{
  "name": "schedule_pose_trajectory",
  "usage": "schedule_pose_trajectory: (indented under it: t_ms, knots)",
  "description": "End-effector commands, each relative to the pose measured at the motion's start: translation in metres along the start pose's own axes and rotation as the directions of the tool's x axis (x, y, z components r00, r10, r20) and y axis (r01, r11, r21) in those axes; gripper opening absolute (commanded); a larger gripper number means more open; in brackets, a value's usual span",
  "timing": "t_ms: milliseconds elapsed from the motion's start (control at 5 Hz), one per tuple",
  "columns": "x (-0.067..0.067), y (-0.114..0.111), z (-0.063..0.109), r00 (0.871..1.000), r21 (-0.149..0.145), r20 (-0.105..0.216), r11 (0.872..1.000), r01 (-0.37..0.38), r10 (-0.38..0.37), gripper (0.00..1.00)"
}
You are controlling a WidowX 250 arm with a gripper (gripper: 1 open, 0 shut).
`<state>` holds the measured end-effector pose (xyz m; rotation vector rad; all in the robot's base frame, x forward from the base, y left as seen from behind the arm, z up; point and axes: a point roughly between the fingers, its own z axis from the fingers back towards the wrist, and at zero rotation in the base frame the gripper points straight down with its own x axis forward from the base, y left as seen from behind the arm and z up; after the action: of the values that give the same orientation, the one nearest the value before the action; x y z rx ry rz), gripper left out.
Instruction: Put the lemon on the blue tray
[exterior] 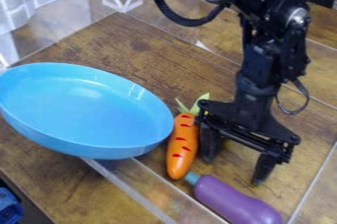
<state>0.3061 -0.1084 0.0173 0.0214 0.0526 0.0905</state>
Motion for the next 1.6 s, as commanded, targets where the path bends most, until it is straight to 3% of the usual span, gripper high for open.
schedule_pose_trajectory:
  t_ms: [0, 400, 1000, 1400]
  knots:
    - [0.013, 0.008, 0.007, 0.999, -0.01, 0.035, 1.0, -0.003, 0.003, 1.0]
    - [0.019, 0.01, 0.008, 0.997, -0.021, 0.054, 0.998, 0.053, -0.051, 1.0]
    - [0.055, 0.009, 0.008, 0.995, -0.032, 0.096, 0.999, 0.032, -0.029, 1.0]
    - [0.048, 0.015, 0.013, 0.99, -0.034, 0.119, 0.996, 0.085, -0.081, 1.0]
